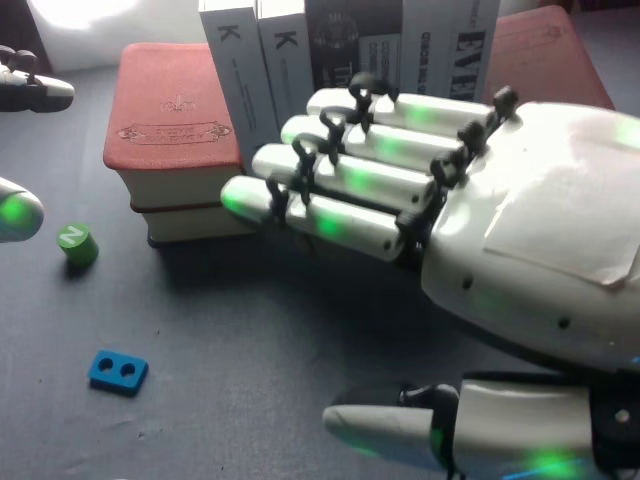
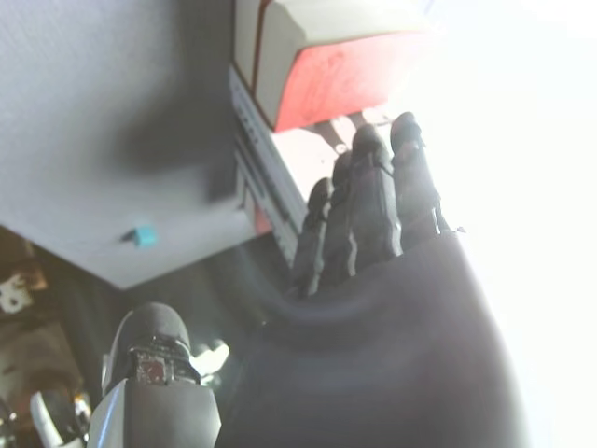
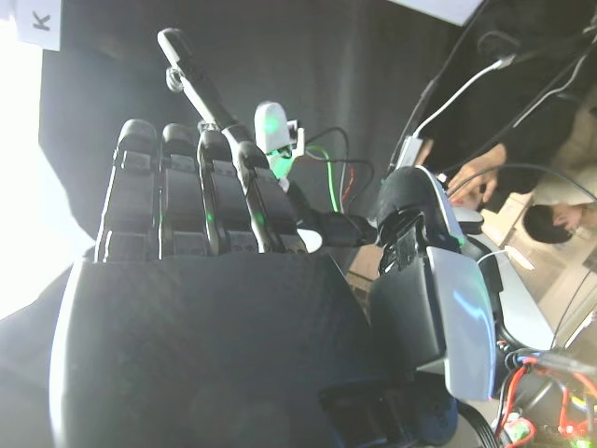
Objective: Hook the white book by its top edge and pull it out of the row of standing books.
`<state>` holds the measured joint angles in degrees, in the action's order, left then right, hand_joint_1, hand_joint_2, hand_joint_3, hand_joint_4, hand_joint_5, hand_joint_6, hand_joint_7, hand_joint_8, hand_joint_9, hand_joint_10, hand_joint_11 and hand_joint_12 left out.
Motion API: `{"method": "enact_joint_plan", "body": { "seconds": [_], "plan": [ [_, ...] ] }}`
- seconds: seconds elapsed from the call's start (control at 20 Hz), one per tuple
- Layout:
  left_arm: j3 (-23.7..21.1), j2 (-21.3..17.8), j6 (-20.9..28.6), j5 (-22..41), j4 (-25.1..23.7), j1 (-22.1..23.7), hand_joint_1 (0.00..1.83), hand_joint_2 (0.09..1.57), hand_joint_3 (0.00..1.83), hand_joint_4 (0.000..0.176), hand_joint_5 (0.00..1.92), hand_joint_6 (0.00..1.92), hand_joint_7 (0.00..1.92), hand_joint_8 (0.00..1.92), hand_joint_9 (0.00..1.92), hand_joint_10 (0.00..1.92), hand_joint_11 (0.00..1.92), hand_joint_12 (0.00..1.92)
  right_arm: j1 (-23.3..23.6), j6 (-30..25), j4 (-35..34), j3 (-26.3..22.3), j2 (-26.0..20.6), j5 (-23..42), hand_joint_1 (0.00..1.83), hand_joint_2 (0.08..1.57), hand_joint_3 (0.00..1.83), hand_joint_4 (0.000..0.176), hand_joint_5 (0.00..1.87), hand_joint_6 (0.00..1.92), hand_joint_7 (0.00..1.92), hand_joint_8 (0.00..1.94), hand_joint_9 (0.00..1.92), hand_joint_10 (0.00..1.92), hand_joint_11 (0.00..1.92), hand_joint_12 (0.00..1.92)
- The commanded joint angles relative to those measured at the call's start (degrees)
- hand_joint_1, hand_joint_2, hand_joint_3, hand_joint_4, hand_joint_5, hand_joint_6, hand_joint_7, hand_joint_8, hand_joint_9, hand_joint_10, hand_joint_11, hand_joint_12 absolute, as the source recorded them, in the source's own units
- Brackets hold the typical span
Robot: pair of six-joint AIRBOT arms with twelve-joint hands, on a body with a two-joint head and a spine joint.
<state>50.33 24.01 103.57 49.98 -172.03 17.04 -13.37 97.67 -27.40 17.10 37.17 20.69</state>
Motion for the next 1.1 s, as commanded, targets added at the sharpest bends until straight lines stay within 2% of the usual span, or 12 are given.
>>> {"method": "enact_joint_plan", "body": {
  "seconds": [0.0,0.1,0.3,0.4,0.45,0.55,0.6,0.7,0.9,1.05],
  "plan": [
    [0.12,0.04,0.03,-5.25,-0.55,0.98,0.00,1.01,0.21,0.000,0.04,0.04,0.02,0.03,0.00,0.03,0.00,0.03,0.37,0.22,1.02,-0.48,-0.01,6.18,0.00,1.24,0.13,0.000,0.07,0.06,0.06,0.05,0.03,0.05,0.00,0.16],
    [0.03,0.04,0.03,-5.25,-0.55,0.96,0.00,1.10,0.02,0.000,0.04,0.00,0.01,0.00,0.00,0.00,0.00,0.00,0.31,0.22,1.02,-0.49,0.05,6.18,0.00,1.30,0.01,0.000,0.09,0.00,0.08,0.00,0.05,0.01,0.00,0.14],
    [0.03,0.00,0.02,-5.25,-0.55,0.77,0.00,1.11,0.02,0.000,0.08,0.01,0.04,0.01,0.02,0.01,0.02,0.01,-0.47,2.15,1.01,-0.48,0.45,8.52,0.00,1.32,0.00,0.000,0.09,0.00,0.07,0.00,0.05,0.00,0.00,0.15],
    [0.12,0.00,0.02,-5.25,-0.55,0.78,0.00,1.11,0.01,0.000,0.06,0.00,0.02,0.00,0.00,0.00,0.00,0.00,-1.26,5.82,-0.51,-0.48,1.13,11.42,0.00,1.32,0.00,0.000,0.08,0.00,0.06,0.00,0.04,0.00,0.00,0.14],
    [0.15,0.01,0.02,-5.25,-0.55,0.79,0.00,1.11,0.01,0.000,0.02,0.00,0.00,0.00,0.00,0.00,0.00,0.00,-1.33,9.27,-3.22,-0.47,1.72,12.38,0.00,1.31,0.00,0.000,0.08,0.00,0.07,0.00,0.05,0.00,0.00,0.17],
    [0.16,0.03,0.02,-5.25,-0.55,0.85,0.00,1.11,0.01,0.000,0.05,0.02,0.02,0.01,0.01,0.00,0.01,0.00,-1.59,19.15,-10.60,-0.44,3.77,16.22,0.00,1.31,0.00,0.000,0.08,0.00,0.07,0.00,0.05,0.00,0.00,0.16],
    [0.21,0.03,0.02,-5.25,-0.55,0.85,0.00,1.11,0.01,0.000,0.06,0.02,0.03,0.01,0.01,0.00,0.01,0.00,-2.24,21.50,-11.13,-0.39,4.58,18.98,0.00,1.31,0.00,0.000,0.08,0.00,0.08,0.00,0.06,0.00,0.00,0.18],
    [0.28,0.03,0.02,-5.25,-0.55,0.79,0.00,1.12,0.01,0.000,0.11,0.01,0.07,0.01,0.04,0.00,0.03,0.02,-3.30,24.66,-11.13,-0.32,5.90,23.41,0.00,1.31,0.00,0.000,0.10,0.00,0.09,0.00,0.08,0.01,0.00,0.23],
    [0.14,0.02,0.02,-5.25,-0.55,0.76,0.00,1.12,0.00,0.000,0.08,0.00,0.04,0.00,0.01,0.00,0.01,0.01,-3.53,25.92,-10.85,0.60,7.97,31.16,0.00,1.31,0.00,0.000,0.13,0.01,0.12,0.01,0.11,0.01,0.00,0.31],
    [0.11,0.02,0.02,-5.25,-0.55,0.76,0.00,1.13,0.00,0.000,0.12,0.01,0.08,0.01,0.05,0.01,0.04,0.03,-3.70,28.64,-10.82,3.03,10.35,34.77,0.00,1.32,0.00,0.000,0.07,0.00,0.06,0.00,0.05,0.00,0.00,0.13]
  ]
}}
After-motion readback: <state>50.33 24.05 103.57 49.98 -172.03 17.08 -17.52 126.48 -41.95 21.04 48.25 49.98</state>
